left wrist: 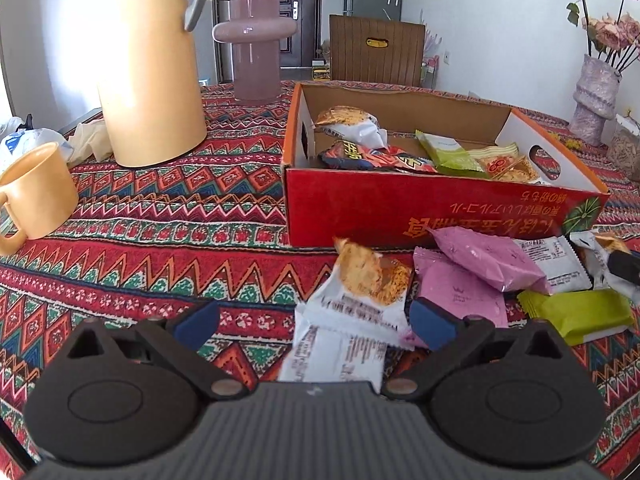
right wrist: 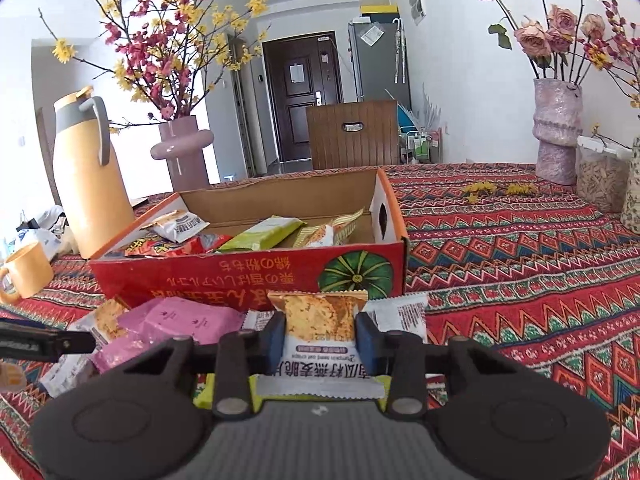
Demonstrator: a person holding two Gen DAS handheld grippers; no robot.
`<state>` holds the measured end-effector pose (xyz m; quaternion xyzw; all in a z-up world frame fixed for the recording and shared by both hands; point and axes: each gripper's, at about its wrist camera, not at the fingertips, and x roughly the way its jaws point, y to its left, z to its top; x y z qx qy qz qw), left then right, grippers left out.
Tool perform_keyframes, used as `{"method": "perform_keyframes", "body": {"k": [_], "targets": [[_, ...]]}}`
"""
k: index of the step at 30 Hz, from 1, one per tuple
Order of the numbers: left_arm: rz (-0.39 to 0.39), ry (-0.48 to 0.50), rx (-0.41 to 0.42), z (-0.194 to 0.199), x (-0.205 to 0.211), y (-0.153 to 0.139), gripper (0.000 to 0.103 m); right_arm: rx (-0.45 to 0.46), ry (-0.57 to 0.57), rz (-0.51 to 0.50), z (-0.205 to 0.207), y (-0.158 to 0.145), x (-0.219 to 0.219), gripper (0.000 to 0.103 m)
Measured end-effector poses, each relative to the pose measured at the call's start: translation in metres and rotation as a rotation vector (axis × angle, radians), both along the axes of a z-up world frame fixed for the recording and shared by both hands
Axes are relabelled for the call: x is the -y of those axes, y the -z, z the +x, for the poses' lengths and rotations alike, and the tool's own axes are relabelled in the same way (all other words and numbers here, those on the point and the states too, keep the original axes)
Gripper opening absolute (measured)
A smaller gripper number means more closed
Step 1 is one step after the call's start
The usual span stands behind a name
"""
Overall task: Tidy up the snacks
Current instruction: 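Grasp a white printed packet with the left tool while the right tool holds its packet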
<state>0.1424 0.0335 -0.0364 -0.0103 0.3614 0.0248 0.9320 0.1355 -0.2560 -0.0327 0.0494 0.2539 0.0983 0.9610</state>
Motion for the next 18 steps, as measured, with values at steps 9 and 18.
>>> {"method": "perform_keyframes", "body": {"k": [9, 18], "targets": [[-0.002, 0.015, -0.017, -0.015, -0.003, 0.006, 0.103, 0.005, 0.012, 0.028, -0.019, 0.002, 0.010, 0.036], [0.027, 0.022, -0.039, -0.022, -0.010, 0.014, 0.098, -0.005, 0.002, 0.044, -0.026, 0.006, 0.011, 0.036]]}}
